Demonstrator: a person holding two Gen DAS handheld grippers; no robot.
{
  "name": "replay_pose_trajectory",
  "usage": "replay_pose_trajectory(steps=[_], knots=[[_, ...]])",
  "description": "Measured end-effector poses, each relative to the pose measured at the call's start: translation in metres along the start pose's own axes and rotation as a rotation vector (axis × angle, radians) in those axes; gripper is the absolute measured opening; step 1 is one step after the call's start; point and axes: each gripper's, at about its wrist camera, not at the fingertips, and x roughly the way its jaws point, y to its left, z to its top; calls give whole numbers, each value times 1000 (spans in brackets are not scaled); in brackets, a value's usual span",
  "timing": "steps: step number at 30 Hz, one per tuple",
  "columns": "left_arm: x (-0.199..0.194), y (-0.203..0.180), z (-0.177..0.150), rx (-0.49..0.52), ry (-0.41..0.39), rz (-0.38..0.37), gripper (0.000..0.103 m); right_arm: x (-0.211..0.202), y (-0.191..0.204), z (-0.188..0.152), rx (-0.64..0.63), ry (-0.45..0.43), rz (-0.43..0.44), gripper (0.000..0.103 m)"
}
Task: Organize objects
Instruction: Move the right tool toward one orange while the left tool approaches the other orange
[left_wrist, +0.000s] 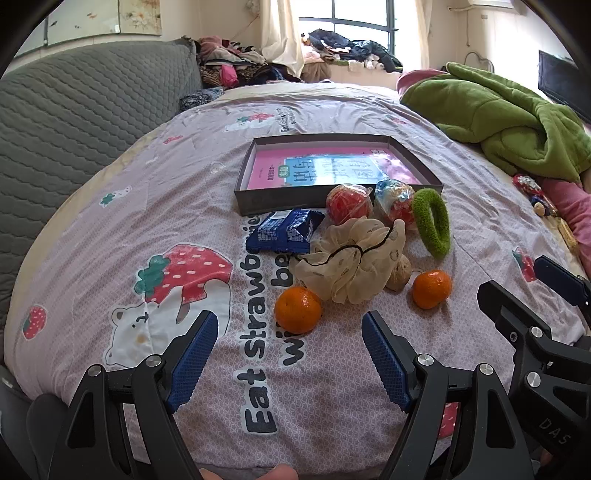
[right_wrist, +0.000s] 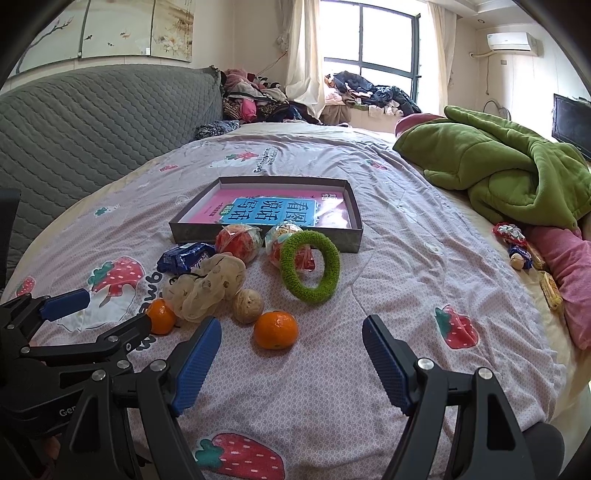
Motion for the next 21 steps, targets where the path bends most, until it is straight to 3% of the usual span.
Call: replay_pose_trajectory(steps=[21], knots=[[7,7,2,-14,24,-28,81,3,-1,1,4,8,8,78]])
